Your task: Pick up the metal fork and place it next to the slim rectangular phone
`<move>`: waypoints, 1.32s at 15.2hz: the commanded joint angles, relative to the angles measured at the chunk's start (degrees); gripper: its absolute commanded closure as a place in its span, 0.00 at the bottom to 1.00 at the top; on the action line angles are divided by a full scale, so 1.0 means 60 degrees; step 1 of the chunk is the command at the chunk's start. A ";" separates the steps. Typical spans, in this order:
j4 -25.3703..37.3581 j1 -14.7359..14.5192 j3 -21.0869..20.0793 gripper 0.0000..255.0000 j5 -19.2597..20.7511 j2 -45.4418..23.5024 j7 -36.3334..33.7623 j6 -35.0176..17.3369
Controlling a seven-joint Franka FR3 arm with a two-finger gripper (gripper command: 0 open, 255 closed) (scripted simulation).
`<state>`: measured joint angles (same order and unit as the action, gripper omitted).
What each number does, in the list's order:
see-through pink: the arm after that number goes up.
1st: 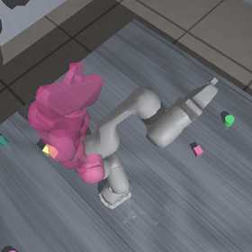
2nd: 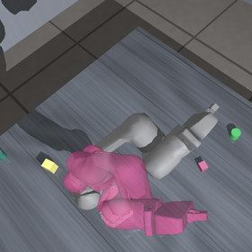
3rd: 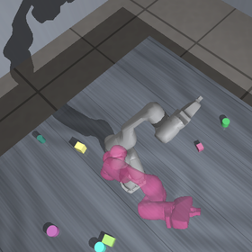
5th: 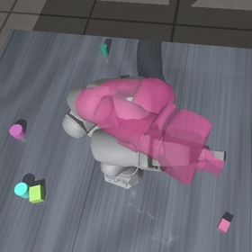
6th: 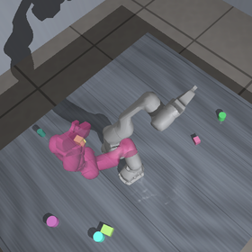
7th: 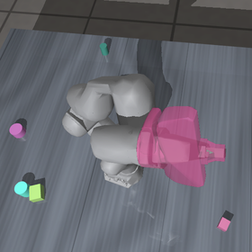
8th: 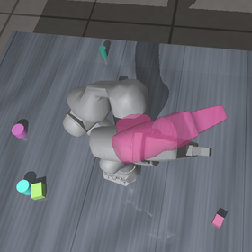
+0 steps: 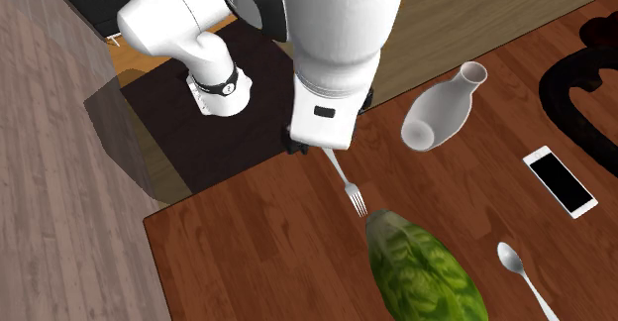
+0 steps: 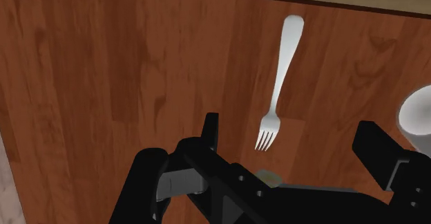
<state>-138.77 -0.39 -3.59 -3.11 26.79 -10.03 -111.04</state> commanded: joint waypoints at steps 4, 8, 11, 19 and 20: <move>-0.0029 -0.0040 -0.0182 0.00 -0.0120 -0.1625 -0.0319 -0.1071; 0.0129 -0.0086 -0.0306 0.00 -0.0192 -0.3003 -0.0567 -0.1829; 0.0038 -0.0108 -0.0340 0.00 -0.0210 -0.3470 -0.0627 -0.2276; -0.0344 -0.0130 -0.0369 0.00 -0.0219 -0.3865 -0.0632 -0.3054; -0.0343 -0.0130 -0.0369 0.00 -0.0219 -0.3866 -0.0632 -0.3054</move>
<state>-140.79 -1.18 -5.81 -4.43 3.66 -13.84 -129.24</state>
